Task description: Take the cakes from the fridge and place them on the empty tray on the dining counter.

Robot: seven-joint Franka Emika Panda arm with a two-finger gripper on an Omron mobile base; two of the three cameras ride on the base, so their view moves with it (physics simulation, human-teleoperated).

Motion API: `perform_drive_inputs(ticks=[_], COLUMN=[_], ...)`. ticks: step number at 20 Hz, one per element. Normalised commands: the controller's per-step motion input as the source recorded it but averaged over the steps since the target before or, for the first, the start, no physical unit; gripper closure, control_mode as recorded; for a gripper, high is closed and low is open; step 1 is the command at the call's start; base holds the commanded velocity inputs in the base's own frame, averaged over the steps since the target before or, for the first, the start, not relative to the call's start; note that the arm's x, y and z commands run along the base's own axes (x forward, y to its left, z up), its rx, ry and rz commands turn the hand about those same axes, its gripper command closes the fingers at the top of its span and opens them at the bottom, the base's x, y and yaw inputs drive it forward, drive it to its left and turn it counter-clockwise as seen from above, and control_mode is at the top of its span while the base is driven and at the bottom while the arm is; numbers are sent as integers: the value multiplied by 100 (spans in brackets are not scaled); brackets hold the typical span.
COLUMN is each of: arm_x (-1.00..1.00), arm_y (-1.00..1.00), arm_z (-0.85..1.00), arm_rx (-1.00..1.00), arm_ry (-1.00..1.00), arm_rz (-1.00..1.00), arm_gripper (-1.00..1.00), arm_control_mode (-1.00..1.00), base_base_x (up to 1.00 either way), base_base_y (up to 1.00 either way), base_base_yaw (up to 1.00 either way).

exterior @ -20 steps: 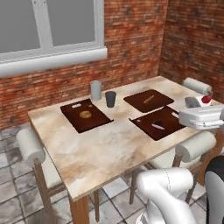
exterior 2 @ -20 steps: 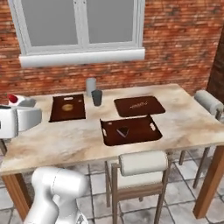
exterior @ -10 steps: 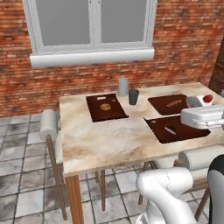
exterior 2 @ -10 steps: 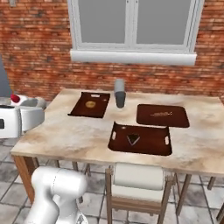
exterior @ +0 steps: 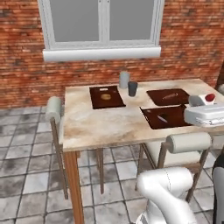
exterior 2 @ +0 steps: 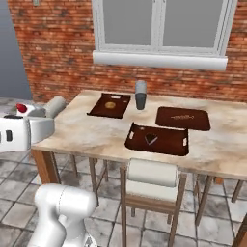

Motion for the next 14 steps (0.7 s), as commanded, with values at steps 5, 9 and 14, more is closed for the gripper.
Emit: perform_drive_inputs(ticks=[5, 9, 14], arm_x=[0, 0, 0], arm_y=[0, 0, 0], arm_z=[0, 0, 0], arm_rx=[0, 0, 0], arm_ry=[0, 0, 0], arm_rz=[0, 0, 0], arm_gripper=[100, 100, 100], arm_control_mode=[100, 100, 100], base_base_x=[-75, -18, 4], base_base_y=[-94, -100, -100], base_base_yaw=[2, 13, 13])
